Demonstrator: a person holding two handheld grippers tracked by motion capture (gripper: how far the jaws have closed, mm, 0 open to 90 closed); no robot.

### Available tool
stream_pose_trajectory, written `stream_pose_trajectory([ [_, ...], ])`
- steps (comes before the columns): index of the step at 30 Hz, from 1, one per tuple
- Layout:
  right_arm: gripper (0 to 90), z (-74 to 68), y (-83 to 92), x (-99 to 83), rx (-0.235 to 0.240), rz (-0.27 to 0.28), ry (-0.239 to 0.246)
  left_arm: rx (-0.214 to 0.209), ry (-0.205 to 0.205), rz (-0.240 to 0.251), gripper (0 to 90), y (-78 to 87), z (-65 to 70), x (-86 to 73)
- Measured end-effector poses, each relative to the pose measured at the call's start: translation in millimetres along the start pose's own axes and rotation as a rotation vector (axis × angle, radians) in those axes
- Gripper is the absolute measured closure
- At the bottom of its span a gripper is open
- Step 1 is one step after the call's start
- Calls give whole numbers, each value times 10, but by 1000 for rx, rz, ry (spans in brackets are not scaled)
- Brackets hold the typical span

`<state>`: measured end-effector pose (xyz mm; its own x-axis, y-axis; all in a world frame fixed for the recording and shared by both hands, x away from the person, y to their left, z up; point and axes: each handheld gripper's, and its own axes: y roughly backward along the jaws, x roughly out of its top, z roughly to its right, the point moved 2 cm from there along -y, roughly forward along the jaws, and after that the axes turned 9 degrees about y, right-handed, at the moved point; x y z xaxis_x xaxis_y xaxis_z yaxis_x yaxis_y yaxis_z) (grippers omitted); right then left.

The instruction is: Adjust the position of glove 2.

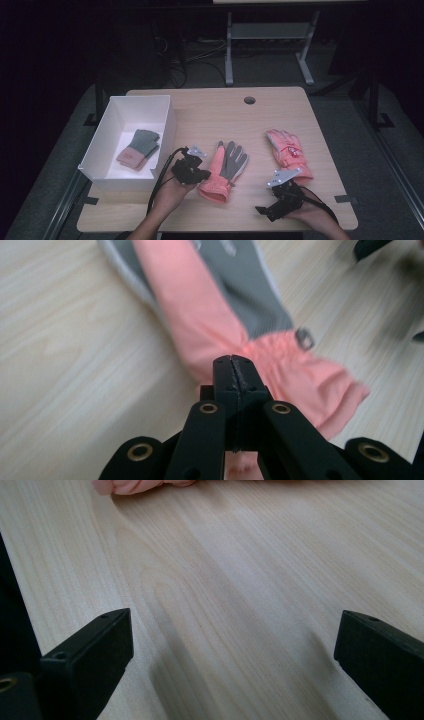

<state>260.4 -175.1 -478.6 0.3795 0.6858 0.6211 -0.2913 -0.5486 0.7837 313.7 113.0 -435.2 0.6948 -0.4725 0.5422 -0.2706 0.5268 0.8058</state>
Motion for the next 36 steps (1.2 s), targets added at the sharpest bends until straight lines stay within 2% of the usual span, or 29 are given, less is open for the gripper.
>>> stream_pose_trajectory([
  [3, 22, 1, -1, 1, 0, 2, -1, -15, 17, -17, 897, -21, -12, -26],
  [5, 22, 0, 1, 4, 0, 3, 0, -29, 10, -34, 897, -34, 2, -29],
  [6, 22, 0, 1, 5, 1, 2, 1, -44, 25, -26, 897, -53, 31, -30],
  [9, 22, 3, 0, 2, 0, 1, -1, -75, -16, -71, 897, -81, 81, -32],
  [10, 22, 5, 1, 1, 0, 1, -3, -84, -10, -65, 897, -103, 118, -32],
  [12, 22, 7, 5, -2, 0, 3, -4, -98, -35, -74, 897, -125, 170, -23],
  [13, 22, 8, 7, -3, -1, 3, -5, -104, -31, -68, 896, -147, 205, -20],
  [14, 22, 8, 8, -6, -1, 2, -6, -111, -53, -73, 896, -159, 222, -14],
  [16, 22, 8, 9, -7, -1, 2, -6, -120, -70, -80, 896, -190, 266, -9],
  [18, 22, 7, 11, -6, -2, 2, -6, -136, -62, -66, 896, -238, 326, -5],
  [20, 22, 9, 13, -1, -4, 5, -4, -139, -97, -84, 896, -274, 349, 6],
  [21, 22, 8, 14, 2, -5, 4, -5, -147, -90, -69, 897, -300, 381, 9],
  [24, 21, 3, 6, 4, -2, 2, -1, -147, -120, -90, 896, -339, 422, 22],
  [25, 22, 1, 4, 3, -4, 2, -1, -151, -101, -80, 896, -352, 443, 18],
  [27, 22, 2, 6, 2, -1, 3, -2, -148, -115, -83, 897, -341, 427, 14],
  [29, 22, 4, 11, 0, 0, 4, -8, -143, -110, -77, 893, -314, 398, -2],
  [31, 22, 8, 21, 1, 0, 2, -11, -142, -101, -60, 856, -273, 354, -24],
  [32, 22, 7, 26, 3, 1, 9, -17, -133, -117, -70, 818, -243, 316, -36],
  [33, 22, 8, 34, 6, -5, 10, -16, -125, -114, -67, 785, -224, 289, -56],
  [36, 23, 6, 57, 23, 0, 18, -24, -113, -114, -54, 645, -191, 222, -136],
])
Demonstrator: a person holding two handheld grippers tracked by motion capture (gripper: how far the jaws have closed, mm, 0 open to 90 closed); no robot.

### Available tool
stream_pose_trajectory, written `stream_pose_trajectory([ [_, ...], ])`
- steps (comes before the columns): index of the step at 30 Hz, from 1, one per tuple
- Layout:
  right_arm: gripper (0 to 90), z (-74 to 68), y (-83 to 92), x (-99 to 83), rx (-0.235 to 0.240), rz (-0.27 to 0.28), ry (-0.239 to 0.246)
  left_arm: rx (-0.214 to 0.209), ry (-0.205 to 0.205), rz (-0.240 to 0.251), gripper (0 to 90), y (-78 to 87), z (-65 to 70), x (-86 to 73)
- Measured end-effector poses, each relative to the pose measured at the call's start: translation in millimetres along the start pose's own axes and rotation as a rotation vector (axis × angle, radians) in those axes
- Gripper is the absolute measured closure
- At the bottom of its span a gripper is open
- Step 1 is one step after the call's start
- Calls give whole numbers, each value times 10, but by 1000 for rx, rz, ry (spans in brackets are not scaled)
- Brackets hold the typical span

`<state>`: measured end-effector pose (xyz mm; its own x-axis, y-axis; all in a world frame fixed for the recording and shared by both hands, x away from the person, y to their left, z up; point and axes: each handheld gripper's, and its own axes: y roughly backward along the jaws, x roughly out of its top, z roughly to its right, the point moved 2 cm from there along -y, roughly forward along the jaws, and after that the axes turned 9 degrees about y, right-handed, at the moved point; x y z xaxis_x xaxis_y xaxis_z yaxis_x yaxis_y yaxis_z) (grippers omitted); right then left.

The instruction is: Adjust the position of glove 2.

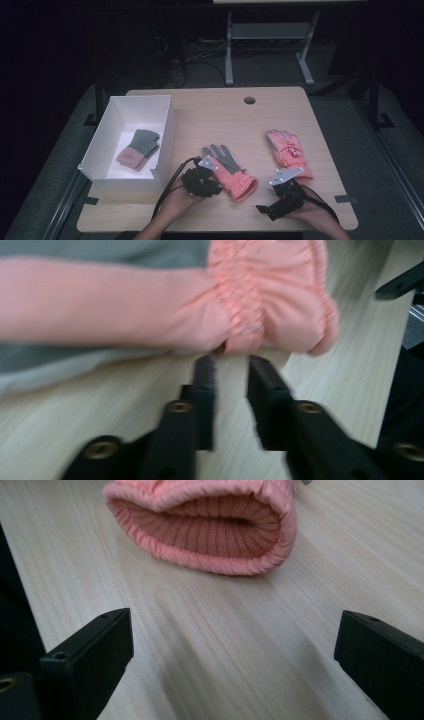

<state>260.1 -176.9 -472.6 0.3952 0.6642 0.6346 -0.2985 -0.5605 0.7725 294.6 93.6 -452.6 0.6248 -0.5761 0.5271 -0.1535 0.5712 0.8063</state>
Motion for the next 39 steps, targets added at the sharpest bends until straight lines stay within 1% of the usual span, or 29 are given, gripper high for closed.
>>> stream_pose_trajectory([
  [1, 68, 0, 7, 8, 0, 6, 5, 4, 3, 2, 617, 1, -5, -30],
  [2, 152, -9, 28, 15, -15, 8, 2, 7, 0, -3, 577, 8, -13, -56],
  [3, 190, -12, 47, 24, -30, 27, 4, 9, -5, -3, 539, 13, -18, -80],
  [4, 259, -17, 69, 34, -29, 36, -2, 8, -10, -6, 514, 19, -24, -102],
  [5, 359, -20, 90, 43, -35, 51, -5, 5, -11, -7, 487, 24, -28, -119],
  [7, 500, -15, 137, 66, -53, 80, -11, 0, -3, 8, 442, 36, -28, -145],
  [8, 572, -3, 160, 77, -59, 84, -19, -2, -12, 10, 414, 45, -41, -154],
  [9, 638, 13, 174, 88, -64, 95, -27, -2, -10, 19, 390, 50, -45, -160],
  [10, 708, 33, 186, 99, -70, 97, -39, -8, 1, 31, 377, 48, -41, -164],
  [11, 775, 60, 199, 110, -78, 98, -42, -9, -9, 34, 352, 54, -47, -164],
  [13, 862, 107, 222, 133, -85, 101, -57, -2, -14, 41, 287, 57, -45, -166],
  [14, 893, 129, 234, 147, -91, 99, -66, 0, -25, 36, 258, 58, -50, -174],
  [15, 900, 159, 238, 159, -100, 106, -63, -1, -12, 44, 240, 48, -43, -183],
  [16, 900, 184, 246, 175, -106, 104, -68, 2, -23, 31, 207, 45, -55, -194],
  [17, 900, 212, 251, 194, -112, 104, -71, 2, -18, 33, 179, 34, -53, -207],
  [18, 900, 242, 255, 215, -120, 109, -77, 4, -30, 22, 177, 38, -62, -219],
  [20, 900, 308, 267, 257, -140, 118, -85, -1, -21, 25, 163, 25, -62, -233],
  [21, 900, 342, 274, 275, -155, 123, -88, -1, -12, 32, 162, 17, -56, -232],
  [23, 900, 413, 294, 298, -177, 135, -100, -2, -20, 31, 162, 12, -65, -224],
  [25, 900, 504, 321, 307, -204, 139, -118, -4, -8, 34, 162, 1, -62, -228],
  [26, 900, 552, 334, 308, -212, 140, -128, -4, -20, 21, 163, 6, -75, -230],
  [27, 900, 604, 344, 306, -217, 140, -139, -5, -21, 17, 163, 6, -83, -232],
  [29, 900, 707, 359, 303, -228, 138, -154, -8, -2, 28, 163, -2, -82, -233],
  [31, 900, 796, 374, 302, -248, 139, -174, -4, -9, 28, 163, 2, -97, -228],
  [32, 900, 844, 381, 300, -260, 136, -177, -6, -3, 28, 163, -1, -98, -228],
  [35, 900, 971, 399, 304, -294, 139, -202, -4, -6, 28, 162, -8, -106, -225],
  [38, 900, 1102, 413, 299, -319, 146, -222, -8, 0, 27, 163, -12, -100, -224],
  [39, 900, 1141, 410, 291, -322, 140, -229, -10, 0, 27, 163, -12, -100, -224],
])
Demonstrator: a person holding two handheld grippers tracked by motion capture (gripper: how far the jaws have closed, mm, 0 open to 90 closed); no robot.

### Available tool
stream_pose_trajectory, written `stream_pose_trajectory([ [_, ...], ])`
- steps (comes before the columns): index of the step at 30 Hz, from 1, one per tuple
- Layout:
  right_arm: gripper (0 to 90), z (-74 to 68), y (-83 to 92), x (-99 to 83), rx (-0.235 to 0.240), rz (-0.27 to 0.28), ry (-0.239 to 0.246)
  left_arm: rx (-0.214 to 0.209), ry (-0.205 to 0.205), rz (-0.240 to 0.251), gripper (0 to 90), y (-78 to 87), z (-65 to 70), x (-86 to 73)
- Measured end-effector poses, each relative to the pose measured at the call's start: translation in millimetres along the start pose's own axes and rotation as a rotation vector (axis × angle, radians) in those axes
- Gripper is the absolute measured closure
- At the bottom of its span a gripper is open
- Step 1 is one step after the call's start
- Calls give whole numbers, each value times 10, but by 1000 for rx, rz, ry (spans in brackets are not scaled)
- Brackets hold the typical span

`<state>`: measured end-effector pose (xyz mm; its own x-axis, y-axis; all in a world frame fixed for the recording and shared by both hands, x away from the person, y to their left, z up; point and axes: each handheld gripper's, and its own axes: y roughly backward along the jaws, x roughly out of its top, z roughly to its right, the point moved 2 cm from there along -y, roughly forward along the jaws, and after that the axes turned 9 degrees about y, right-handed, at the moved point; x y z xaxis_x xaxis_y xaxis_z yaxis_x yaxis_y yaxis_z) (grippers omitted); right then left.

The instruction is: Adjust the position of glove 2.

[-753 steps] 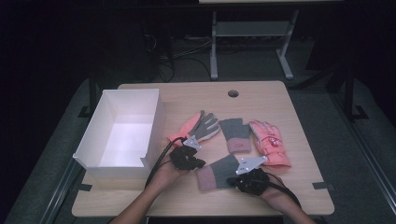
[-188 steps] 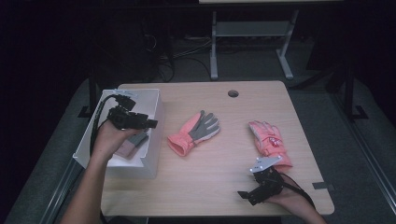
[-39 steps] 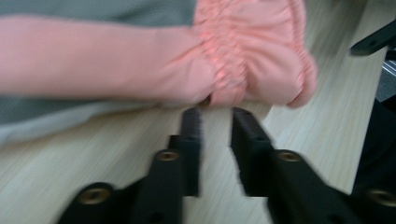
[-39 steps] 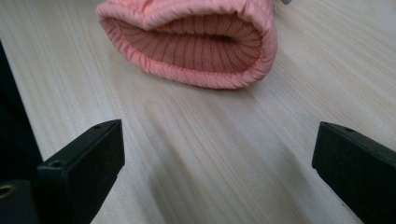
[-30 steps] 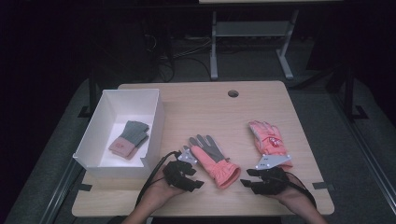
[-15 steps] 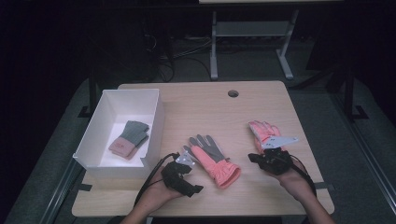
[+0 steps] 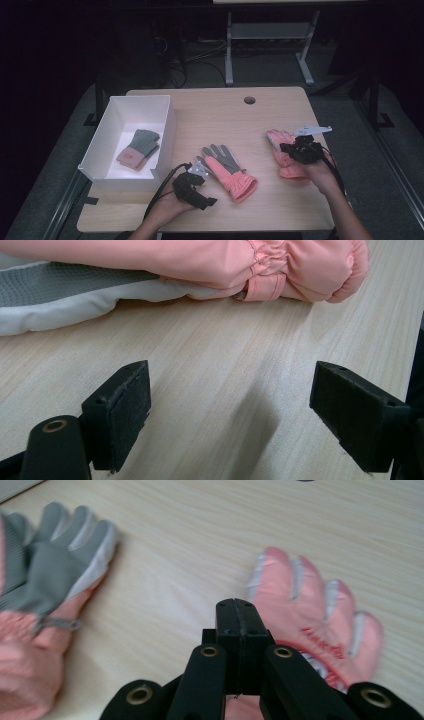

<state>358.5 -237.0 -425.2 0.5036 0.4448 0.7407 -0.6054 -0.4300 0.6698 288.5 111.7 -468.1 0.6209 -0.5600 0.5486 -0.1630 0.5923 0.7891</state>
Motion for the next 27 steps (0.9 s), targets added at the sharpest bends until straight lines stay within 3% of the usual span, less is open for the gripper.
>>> stream_pose_trajectory([
  [6, 900, 182, -97, 37, -45, -10, -16, -2, 9, -2, 163, -5, -13, -2],
  [15, 900, 365, -343, 96, -51, -32, -32, -6, 2, -12, 163, -12, -33, 0],
  [23, 900, 357, -450, 78, 1, -36, -38, -14, 15, -7, 163, -16, -28, -2],
  [27, 900, 298, -460, 88, 34, -35, -12, -14, 12, -14, 163, -14, -23, -3],
])
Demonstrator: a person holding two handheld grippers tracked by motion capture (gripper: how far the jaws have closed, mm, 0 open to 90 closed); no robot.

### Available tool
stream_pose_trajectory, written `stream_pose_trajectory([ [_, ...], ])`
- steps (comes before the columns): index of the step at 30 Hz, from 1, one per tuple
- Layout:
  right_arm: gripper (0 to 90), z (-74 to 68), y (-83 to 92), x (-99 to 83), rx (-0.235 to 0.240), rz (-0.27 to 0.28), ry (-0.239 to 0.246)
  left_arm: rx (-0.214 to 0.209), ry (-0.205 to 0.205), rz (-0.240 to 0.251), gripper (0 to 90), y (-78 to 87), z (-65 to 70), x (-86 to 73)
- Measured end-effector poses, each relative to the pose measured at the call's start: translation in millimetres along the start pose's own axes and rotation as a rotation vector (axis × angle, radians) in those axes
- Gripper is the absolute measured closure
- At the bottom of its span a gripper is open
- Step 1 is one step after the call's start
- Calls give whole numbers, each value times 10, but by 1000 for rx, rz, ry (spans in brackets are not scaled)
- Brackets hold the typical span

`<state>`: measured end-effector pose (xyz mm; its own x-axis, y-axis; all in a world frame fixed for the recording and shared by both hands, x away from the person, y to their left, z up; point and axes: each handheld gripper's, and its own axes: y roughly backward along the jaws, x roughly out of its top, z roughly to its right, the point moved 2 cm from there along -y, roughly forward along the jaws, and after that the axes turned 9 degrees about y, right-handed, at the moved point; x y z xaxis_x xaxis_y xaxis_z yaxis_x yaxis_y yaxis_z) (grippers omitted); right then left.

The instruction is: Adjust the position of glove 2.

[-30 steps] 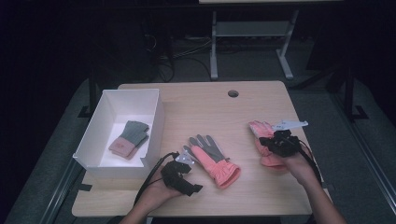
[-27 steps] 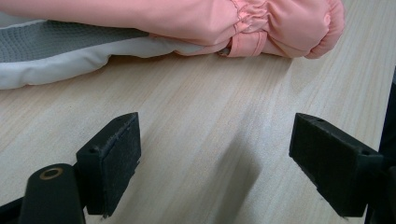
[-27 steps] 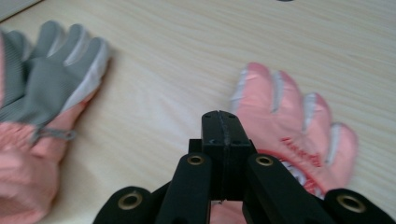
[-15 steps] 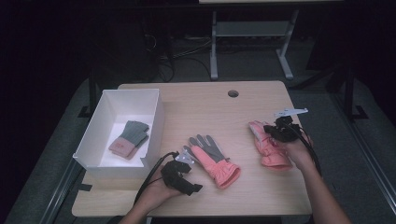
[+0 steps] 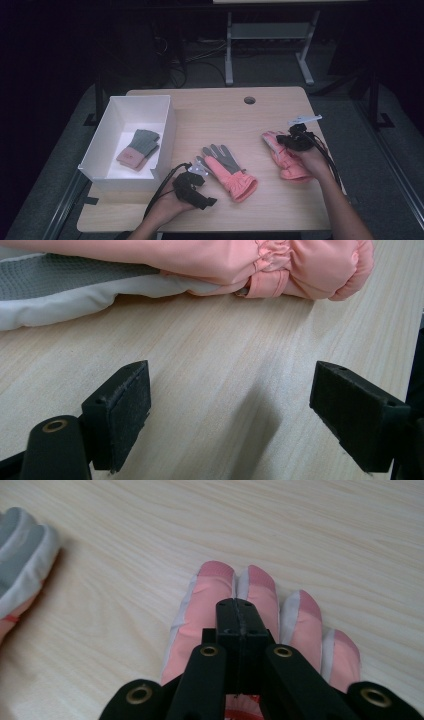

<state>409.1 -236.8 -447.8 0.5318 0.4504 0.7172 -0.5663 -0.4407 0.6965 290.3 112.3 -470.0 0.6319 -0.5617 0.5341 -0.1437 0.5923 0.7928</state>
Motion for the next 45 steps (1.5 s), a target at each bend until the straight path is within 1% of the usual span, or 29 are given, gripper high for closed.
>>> stream_pose_trajectory([
  [3, 900, -62, -15, 19, 23, 7, 23, 0, 1, 1, 163, 5, 2, 1],
  [5, 900, -120, -23, 31, 47, 4, 35, 1, 1, 1, 163, 7, 2, 1],
  [6, 900, -146, -29, 39, 56, 6, 51, 1, 1, 0, 163, 7, 2, 1],
  [7, 900, -180, -31, 48, 64, 1, 52, 3, -8, -7, 163, 13, -3, 1],
  [8, 900, -203, -35, 55, 68, 0, 65, 1, 1, 1, 163, 8, 4, 1],
  [10, 900, -222, -44, 65, 66, 1, 81, 2, 1, 1, 163, 11, 5, 1],
  [11, 900, -221, -41, 67, 66, 4, 79, 4, -7, -5, 163, 16, -1, 1],
  [12, 900, -216, -29, 66, 69, 7, 72, 5, -8, -5, 163, 18, -4, 1],
  [13, 900, -206, -11, 65, 69, 12, 69, 4, 2, 1, 163, 16, 0, 0],
  [14, 886, -199, 19, 65, 70, 19, 56, 5, -4, -4, 163, 22, -8, 0],
  [16, 841, -172, 92, 60, 71, 41, 54, 6, -1, -4, 163, 30, -12, 0],
  [19, 767, -149, 216, 14, 82, 51, 41, 5, 4, 4, 163, 28, -17, -2],
  [21, 719, -143, 271, -44, 96, 42, 39, 7, 2, -3, 163, 32, -18, -2],
  [23, 689, -148, 310, -113, 96, 27, 37, 8, 3, -2, 163, 32, -15, -3],
  [25, 661, -156, 346, -178, 104, 11, 25, 8, 2, -1, 163, 33, -13, -3],
  [26, 649, -153, 362, -212, 107, 9, 28, 7, 2, -1, 162, 33, -13, -4],
  [28, 631, -162, 390, -276, 117, 0, 34, 8, 3, -3, 163, 31, -15, -5],
  [31, 622, -179, 380, -346, 126, -13, 28, 10, 4, -6, 163, 31, -19, -2],
  [35, 640, -184, 297, -361, 133, -43, 28, 11, 4, -3, 163, 38, -17, -6],
  [36, 654, -185, 283, -364, 131, -51, 31, 10, 10, 4, 163, 35, -15, -7],
  [37, 670, -182, 271, -369, 131, -52, 35, 11, 5, -3, 163, 40, -22, -6],
  [38, 690, -180, 264, -375, 133, -54, 37, 11, 5, -3, 163, 41, -25, -4],
  [42, 835, -204, 240, -394, 142, -58, 44, 13, 2, -3, 163, 41, -21, -7],
  [45, 896, -209, 224, -398, 140, -68, 55, 15, 2, -6, 163, 39, -17, -7],
])
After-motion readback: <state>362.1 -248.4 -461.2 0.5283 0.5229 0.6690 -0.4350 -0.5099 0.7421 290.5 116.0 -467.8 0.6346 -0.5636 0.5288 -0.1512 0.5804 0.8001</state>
